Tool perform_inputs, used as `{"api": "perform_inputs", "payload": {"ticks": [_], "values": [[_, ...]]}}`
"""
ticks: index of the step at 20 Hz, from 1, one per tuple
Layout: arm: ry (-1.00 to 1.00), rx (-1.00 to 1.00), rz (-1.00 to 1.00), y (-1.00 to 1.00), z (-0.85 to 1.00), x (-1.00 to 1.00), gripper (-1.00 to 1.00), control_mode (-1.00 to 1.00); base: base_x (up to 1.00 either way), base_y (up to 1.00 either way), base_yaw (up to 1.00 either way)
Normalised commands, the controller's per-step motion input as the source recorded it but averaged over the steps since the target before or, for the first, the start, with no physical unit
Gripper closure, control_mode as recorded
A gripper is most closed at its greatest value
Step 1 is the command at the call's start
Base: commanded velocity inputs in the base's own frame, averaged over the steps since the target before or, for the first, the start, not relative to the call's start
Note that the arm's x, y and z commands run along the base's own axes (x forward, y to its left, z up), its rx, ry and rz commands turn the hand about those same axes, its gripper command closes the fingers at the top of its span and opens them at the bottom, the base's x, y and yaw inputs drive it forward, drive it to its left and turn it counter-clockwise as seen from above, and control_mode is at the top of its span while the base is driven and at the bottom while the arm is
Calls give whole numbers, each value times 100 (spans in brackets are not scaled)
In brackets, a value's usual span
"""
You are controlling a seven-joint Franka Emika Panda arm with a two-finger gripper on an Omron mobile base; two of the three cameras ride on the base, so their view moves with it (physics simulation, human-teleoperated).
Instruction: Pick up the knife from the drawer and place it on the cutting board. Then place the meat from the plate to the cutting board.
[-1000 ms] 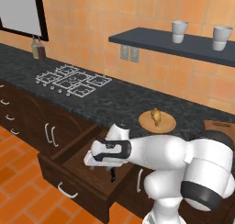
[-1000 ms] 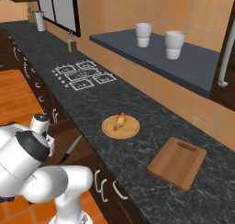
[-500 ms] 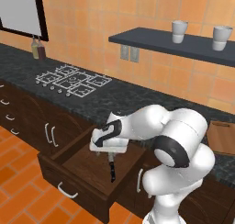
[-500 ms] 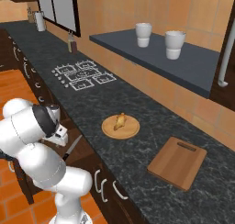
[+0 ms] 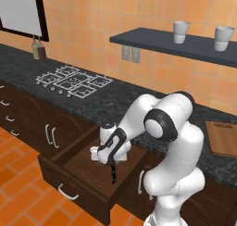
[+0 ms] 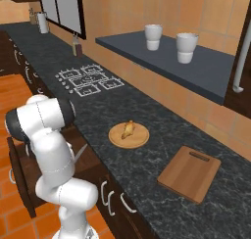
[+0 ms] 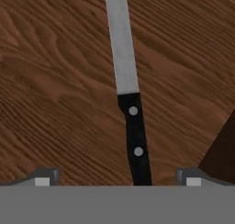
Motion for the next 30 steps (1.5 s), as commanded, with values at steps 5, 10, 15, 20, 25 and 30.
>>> {"api": "perform_inputs", "payload": {"ticks": [5,10,15,20,25,30], "values": [[0,-2,-5,-21,-17,34,-100,-100,0,0,0],[0,0,0,-24,-23,1,-100,-100,0,0,0],[0,0,0,-23,-29,1,-100,-100,0,0,0],[0,0,0,-5,-42,2,-100,-100,0,0,0],[0,0,1,0,-40,0,-100,-100,0,0,0],[2,0,1,0,-46,0,-100,-100,0,0,0]]}}
